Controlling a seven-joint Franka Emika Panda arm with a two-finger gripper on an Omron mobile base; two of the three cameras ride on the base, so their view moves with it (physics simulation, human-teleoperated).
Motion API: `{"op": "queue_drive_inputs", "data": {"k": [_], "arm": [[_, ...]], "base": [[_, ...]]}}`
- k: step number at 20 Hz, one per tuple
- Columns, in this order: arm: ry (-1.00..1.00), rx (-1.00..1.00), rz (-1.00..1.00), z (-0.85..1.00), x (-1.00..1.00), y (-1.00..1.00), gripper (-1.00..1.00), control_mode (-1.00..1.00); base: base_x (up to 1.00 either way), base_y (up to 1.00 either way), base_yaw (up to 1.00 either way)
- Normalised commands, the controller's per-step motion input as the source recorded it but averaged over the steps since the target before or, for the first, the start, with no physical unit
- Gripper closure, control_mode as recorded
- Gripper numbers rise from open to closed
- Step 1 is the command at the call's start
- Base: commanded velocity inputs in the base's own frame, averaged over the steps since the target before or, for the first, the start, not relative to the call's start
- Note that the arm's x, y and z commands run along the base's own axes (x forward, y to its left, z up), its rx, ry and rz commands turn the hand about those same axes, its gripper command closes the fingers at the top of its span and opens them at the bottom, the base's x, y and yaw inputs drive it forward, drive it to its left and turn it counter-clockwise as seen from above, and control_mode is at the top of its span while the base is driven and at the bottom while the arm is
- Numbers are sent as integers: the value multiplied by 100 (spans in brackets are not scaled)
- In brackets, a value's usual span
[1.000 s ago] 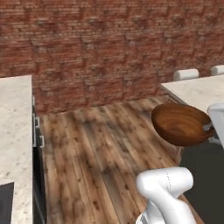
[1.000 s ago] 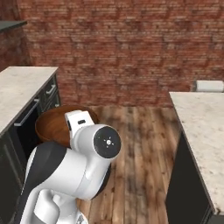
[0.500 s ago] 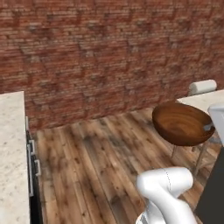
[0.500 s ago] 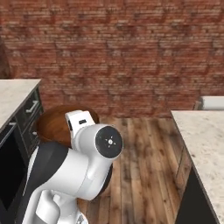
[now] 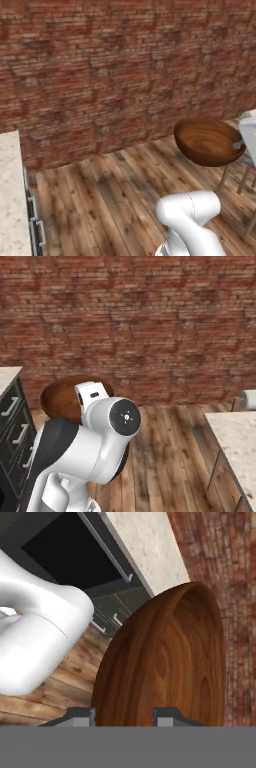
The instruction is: Pick up the bowls from the cabinet and place each bowl in front of a stool on the dining counter.
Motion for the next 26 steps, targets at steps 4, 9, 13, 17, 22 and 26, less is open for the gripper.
{"op": "queue_drive_inputs", "data": {"k": [4,9,13,17,22,26], "arm": [[0,0,0,0,0,0,100,100],[0,0,0,0,0,0,100,100],[0,0,0,0,0,0,100,100],[0,0,0,0,0,0,100,100],[0,0,0,0,0,0,100,100],[0,0,0,0,0,0,100,100]], "base": [[100,47,-21],[100,46,-24],[100,35,-33],[100,50,-43],[100,42,-58],[98,33,-74]]}}
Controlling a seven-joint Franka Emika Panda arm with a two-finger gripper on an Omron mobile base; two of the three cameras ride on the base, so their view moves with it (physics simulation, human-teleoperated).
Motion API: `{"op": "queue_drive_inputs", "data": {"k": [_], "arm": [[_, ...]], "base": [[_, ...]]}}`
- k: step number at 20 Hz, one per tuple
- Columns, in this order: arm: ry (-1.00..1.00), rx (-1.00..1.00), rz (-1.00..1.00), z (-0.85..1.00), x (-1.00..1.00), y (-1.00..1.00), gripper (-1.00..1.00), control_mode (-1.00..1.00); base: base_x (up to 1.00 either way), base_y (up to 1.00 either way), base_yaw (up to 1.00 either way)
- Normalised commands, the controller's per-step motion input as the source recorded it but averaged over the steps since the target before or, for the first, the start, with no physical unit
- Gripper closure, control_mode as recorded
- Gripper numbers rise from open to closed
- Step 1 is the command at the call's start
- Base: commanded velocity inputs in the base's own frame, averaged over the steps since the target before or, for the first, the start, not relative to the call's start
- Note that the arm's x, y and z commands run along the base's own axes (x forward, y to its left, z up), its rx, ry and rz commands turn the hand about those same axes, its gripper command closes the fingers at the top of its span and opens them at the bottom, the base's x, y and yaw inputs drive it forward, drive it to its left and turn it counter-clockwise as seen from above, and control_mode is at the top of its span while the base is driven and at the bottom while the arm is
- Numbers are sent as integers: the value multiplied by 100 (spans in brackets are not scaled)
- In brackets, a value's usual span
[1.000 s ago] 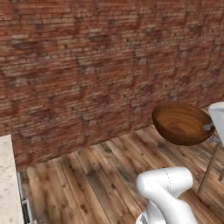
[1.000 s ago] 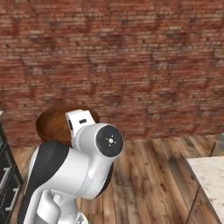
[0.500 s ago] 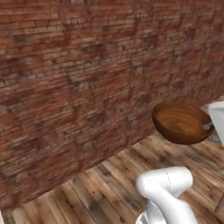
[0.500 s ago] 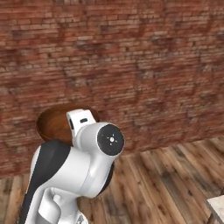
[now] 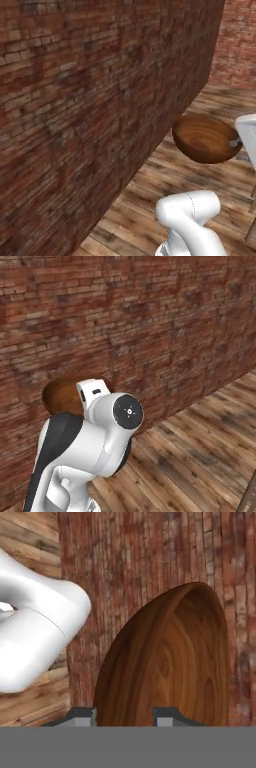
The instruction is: Pick up the bowls from the cabinet and place each bowl in front of a stool on the dining counter.
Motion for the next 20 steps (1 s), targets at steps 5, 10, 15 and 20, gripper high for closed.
{"op": "queue_drive_inputs", "data": {"k": [5,10,15,20], "arm": [[0,0,0,0,0,0,100,100],[0,0,0,0,0,0,100,100],[0,0,0,0,0,0,100,100],[0,0,0,0,0,0,100,100]], "base": [[60,3,-87],[60,1,-87],[64,13,-89],[34,57,-82]]}}
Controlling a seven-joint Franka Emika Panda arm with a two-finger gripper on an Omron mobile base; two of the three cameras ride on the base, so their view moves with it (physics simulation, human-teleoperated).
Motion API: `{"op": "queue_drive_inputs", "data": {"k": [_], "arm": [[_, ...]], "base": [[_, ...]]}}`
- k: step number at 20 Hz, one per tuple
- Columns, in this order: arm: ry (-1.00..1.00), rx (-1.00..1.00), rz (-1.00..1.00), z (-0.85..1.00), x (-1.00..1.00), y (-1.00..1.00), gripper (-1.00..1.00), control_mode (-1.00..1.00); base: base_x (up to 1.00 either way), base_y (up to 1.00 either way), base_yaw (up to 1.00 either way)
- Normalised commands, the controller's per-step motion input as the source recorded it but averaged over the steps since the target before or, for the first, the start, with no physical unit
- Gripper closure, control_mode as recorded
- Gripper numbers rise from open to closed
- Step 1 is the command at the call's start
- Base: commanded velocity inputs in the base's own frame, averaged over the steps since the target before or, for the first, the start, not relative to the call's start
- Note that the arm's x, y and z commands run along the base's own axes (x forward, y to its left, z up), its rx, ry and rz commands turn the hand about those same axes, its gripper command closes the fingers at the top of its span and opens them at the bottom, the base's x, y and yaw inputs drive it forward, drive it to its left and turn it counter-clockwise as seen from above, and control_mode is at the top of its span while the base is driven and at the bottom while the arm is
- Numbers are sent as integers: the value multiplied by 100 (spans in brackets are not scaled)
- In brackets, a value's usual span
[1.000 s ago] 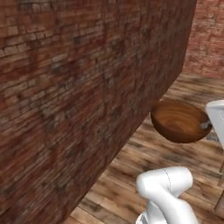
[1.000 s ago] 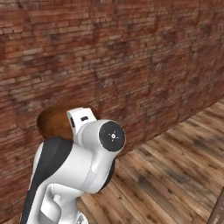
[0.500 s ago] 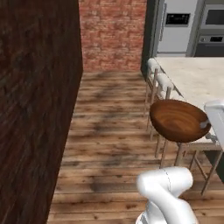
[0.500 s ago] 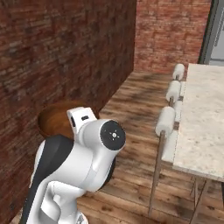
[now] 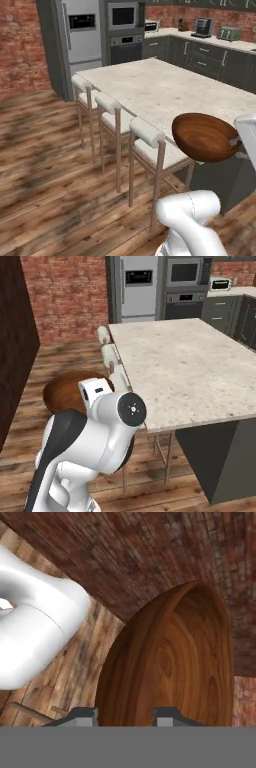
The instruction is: Pick up the bowls from the cabinet and place each bowl in front of a stool on the dining counter.
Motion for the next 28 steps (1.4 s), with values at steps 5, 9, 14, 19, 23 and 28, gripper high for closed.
{"op": "queue_drive_inputs", "data": {"k": [5,9,14,19,23,28], "arm": [[0,0,0,0,0,0,100,100],[0,0,0,0,0,0,100,100],[0,0,0,0,0,0,100,100],[0,0,0,0,0,0,100,100],[0,0,0,0,0,0,100,100],[0,0,0,0,0,0,100,100]], "base": [[4,92,-69],[0,89,-70],[27,100,-61],[22,100,-58],[26,100,-57],[23,99,-57]]}}
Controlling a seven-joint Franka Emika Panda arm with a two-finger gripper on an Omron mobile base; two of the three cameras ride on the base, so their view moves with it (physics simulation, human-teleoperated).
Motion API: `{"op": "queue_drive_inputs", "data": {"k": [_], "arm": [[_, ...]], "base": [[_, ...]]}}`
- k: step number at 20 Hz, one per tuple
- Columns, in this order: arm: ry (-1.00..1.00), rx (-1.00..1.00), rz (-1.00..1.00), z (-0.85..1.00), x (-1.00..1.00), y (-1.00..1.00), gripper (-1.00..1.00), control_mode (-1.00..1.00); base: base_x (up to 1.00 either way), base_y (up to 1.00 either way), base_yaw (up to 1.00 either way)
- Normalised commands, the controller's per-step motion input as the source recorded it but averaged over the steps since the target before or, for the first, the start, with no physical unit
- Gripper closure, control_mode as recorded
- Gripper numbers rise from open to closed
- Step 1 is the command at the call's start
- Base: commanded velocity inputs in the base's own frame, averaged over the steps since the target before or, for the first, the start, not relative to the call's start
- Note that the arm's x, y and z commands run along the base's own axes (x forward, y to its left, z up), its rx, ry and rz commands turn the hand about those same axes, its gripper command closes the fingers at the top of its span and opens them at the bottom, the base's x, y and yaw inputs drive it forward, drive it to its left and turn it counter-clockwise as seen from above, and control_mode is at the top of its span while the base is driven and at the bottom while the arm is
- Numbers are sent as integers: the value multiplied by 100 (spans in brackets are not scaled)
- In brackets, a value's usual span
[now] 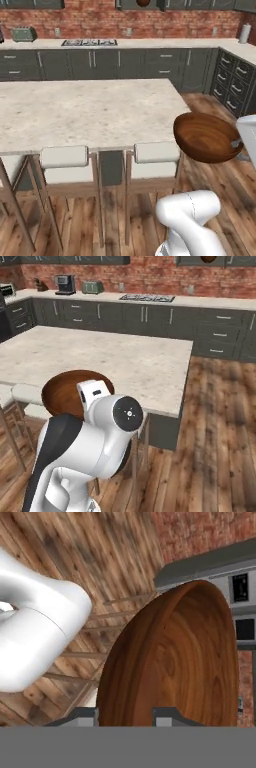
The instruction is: Pick up the bowls from the cabinet and place each bowl in front of a stool on the dining counter.
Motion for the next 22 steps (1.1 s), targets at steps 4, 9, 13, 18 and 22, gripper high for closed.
{"op": "queue_drive_inputs", "data": {"k": [4,9,13,18,22], "arm": [[0,0,0,0,0,0,100,100],[0,0,0,0,0,0,100,100],[0,0,0,0,0,0,100,100],[0,0,0,0,0,0,100,100],[0,0,0,0,0,0,100,100]], "base": [[34,84,-49],[31,1,-12],[18,-34,-1],[29,-20,-5],[51,-19,-5]]}}
